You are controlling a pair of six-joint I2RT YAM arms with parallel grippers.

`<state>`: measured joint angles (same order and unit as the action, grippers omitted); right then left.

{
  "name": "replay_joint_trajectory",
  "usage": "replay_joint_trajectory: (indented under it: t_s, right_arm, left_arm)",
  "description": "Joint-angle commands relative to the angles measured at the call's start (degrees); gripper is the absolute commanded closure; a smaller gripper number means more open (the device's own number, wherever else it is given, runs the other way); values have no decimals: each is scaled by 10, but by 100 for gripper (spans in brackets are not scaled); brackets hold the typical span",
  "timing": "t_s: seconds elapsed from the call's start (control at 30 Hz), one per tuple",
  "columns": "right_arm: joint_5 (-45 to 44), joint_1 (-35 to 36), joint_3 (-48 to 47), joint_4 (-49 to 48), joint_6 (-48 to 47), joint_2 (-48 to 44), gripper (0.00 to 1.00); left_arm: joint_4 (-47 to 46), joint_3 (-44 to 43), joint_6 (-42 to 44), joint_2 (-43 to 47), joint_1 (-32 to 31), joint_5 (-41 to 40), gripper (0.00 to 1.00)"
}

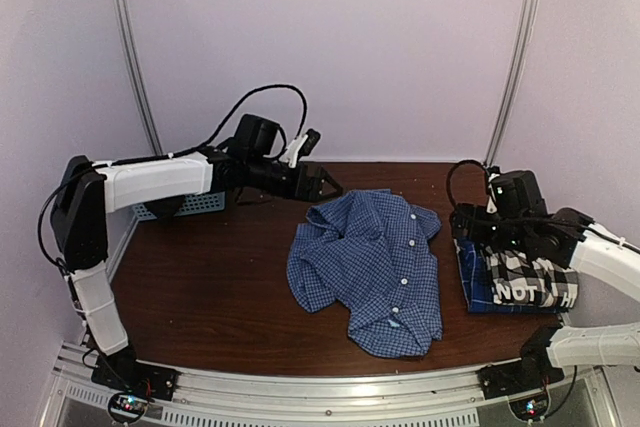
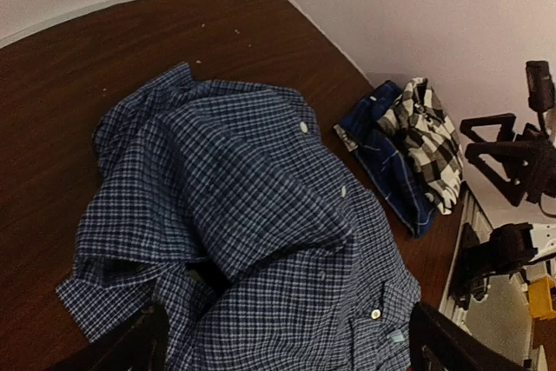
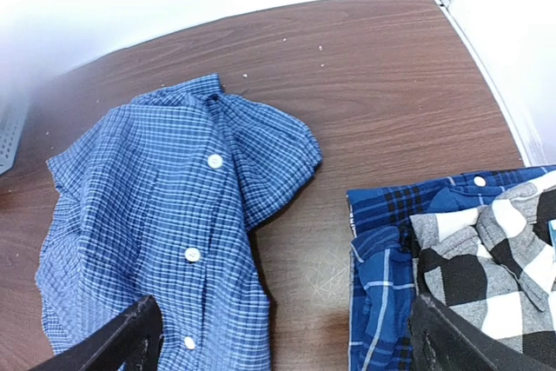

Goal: Fold and stack the long sleeve shirts
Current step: Place the crumpled shirt at the center of the board, then adjust the crumpled shirt at the center of the board.

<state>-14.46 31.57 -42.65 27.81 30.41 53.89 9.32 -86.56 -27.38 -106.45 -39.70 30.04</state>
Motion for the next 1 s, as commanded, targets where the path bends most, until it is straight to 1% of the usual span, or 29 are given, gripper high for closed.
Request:
replay_joint_trajectory:
  t_s: [0.0,0.1,0.27,0.37,0.43,0.57,0.63,0.77,0.87,0.97]
  right_arm:
    - [56,18,14,-26,-2,-7,0]
    - [89,74,30,-78,1,20,1]
    - [80,208,18,-120,3,117,1]
    - [82,272,5,-133,17,184,2]
    - [62,314,-9,-127,31,236,3]
    - [21,358,-62,-92,53,317,3]
    - [-1,371,-95,-70,62,366,3]
    - [-41,383,-164,-21,69,434,6]
    - [-66,386,-207,14,64,480,11]
    - [-85,386,-240,49,59,521,20]
  left_arm:
    - [-30,40,66,84,8,-88,2]
    - [-30,98,80,123,8,-121,2]
    - [-20,191,72,161,8,-174,2]
    - [-41,260,47,188,8,-209,2]
    - [-49,301,30,205,8,-233,2]
    - [-53,347,13,233,8,-268,2]
    - [-53,358,11,240,8,-274,2]
    - [-48,372,12,245,8,-286,2]
    - [-56,392,9,252,8,-283,2]
    - [-71,414,0,262,8,-277,2]
